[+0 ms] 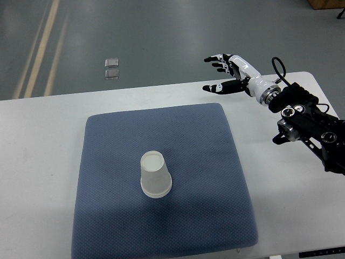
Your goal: Stack paper cups
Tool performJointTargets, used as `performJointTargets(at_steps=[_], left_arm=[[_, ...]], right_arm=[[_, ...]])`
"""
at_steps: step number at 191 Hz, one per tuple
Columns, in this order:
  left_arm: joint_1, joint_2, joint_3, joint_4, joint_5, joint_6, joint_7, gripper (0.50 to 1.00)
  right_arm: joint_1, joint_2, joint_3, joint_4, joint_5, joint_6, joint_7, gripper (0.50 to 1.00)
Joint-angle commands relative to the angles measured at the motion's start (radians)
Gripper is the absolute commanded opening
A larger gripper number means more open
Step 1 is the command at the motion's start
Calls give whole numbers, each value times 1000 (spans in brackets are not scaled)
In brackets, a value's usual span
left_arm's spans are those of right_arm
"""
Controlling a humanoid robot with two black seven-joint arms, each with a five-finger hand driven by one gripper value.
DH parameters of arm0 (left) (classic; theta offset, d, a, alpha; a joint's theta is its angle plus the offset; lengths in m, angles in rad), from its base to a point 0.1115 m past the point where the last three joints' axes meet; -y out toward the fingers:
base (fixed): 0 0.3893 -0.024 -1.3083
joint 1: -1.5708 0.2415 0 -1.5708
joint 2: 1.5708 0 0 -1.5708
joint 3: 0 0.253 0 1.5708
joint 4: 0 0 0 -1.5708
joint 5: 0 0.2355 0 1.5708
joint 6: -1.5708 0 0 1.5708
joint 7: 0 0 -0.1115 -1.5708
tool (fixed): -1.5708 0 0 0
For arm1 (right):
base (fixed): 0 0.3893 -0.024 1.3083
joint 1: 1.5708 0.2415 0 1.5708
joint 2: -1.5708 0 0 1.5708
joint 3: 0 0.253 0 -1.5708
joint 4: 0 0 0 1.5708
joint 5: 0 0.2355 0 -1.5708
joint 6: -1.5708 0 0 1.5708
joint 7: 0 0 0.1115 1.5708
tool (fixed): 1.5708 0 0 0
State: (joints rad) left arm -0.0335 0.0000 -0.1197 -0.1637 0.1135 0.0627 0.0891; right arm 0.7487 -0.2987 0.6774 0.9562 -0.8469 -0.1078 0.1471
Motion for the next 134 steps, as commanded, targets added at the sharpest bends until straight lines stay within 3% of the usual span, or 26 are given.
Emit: performJointTargets(at_steps=[1, 48, 83, 134], left_arm=[[1, 0, 0, 0, 0, 0, 1, 1000], [0, 0, 0, 0, 0, 0, 1, 1000], [1, 0, 0, 1, 0, 0, 1, 1000], [0, 0, 0, 1, 0, 0, 1, 1000]], right_arm=[[-28, 26, 21, -22, 106, -56, -38, 893], [-78, 102, 100, -24, 226, -214, -46, 903], [-107, 147, 171, -24, 252, -260, -43, 917], [-127, 173, 208, -16, 243, -259, -34, 924]])
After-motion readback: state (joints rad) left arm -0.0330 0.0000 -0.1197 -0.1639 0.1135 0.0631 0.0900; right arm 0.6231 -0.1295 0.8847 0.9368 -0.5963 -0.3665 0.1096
